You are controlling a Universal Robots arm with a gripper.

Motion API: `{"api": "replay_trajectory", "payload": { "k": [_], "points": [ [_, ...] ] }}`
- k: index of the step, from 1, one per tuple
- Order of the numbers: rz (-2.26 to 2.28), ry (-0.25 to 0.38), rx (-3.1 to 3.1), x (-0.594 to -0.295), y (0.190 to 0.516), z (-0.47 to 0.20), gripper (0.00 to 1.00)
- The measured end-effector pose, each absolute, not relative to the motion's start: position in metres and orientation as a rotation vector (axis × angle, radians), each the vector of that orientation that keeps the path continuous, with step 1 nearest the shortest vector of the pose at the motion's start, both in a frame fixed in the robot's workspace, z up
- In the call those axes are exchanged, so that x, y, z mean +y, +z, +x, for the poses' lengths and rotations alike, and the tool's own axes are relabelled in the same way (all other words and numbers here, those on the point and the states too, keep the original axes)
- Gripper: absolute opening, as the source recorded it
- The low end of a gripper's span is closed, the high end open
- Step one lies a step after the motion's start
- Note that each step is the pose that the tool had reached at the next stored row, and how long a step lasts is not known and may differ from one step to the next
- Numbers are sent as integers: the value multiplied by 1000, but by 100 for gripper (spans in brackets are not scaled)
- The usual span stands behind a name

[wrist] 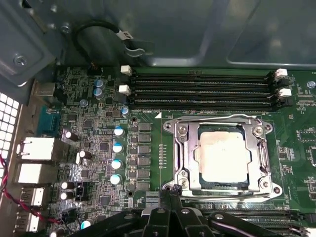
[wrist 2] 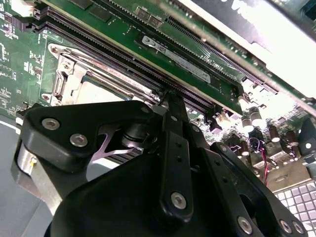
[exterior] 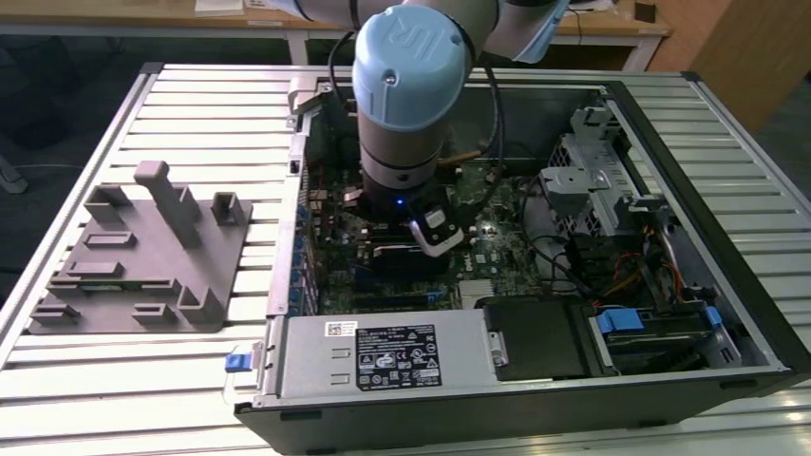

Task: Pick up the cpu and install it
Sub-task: 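Install the second cpu locking lever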

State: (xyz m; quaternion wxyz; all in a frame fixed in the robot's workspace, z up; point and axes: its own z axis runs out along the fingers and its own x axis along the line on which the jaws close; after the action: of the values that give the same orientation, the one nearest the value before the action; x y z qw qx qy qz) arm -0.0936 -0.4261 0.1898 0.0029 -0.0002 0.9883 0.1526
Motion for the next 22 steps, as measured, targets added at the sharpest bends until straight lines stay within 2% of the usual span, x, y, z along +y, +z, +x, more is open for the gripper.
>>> {"api": "replay_trajectory", "payload": {
  "k": [6,22],
  "points": [
    [1,477,3099,-426,189,-94,11],
    [1,423,3107,-419,191,-94,11]
  ]
}}
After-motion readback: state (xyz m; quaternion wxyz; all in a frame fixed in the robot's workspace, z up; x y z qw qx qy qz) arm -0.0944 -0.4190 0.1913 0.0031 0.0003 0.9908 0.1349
